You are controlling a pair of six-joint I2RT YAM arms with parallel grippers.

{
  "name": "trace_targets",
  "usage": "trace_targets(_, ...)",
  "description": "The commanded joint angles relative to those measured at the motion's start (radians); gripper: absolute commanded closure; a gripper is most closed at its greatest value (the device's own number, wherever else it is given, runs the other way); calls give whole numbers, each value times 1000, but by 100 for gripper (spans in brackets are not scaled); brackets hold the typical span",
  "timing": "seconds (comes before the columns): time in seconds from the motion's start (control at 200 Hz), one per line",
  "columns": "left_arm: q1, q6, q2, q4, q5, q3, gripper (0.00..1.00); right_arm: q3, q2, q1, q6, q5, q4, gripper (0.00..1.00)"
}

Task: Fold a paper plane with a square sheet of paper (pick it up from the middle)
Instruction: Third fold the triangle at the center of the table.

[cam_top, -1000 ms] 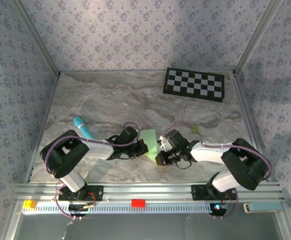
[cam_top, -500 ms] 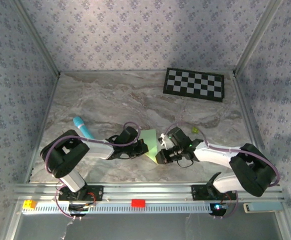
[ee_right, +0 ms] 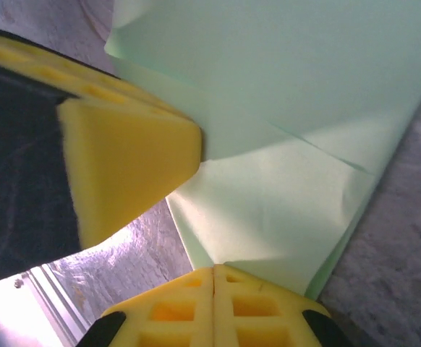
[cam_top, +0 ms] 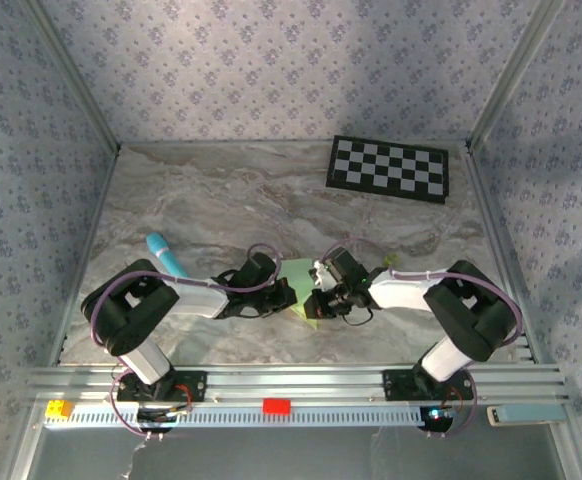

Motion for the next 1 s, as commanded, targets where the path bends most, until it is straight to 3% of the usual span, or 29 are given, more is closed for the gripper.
trace_targets(0.0,1,41,-1,-74,-41,19,99,-32,25,-5,26,50,-17,97)
trace_targets(0.225,2,136,-90,-180,-70,93,94,-68,24,-6,83,80,-5,99)
trace_targets(0.415,-8,103,-124,-173,-59,53,96,-63,26,-8,93,80,2,99)
trace_targets(0.77,-38,62,-6,-41,-13,31,98,-60,32,-15,91,83,-12,100)
trace_targets(0.995,-22,68,6,-119,-100,15,98,-68,43,-15,71,90,-38,100)
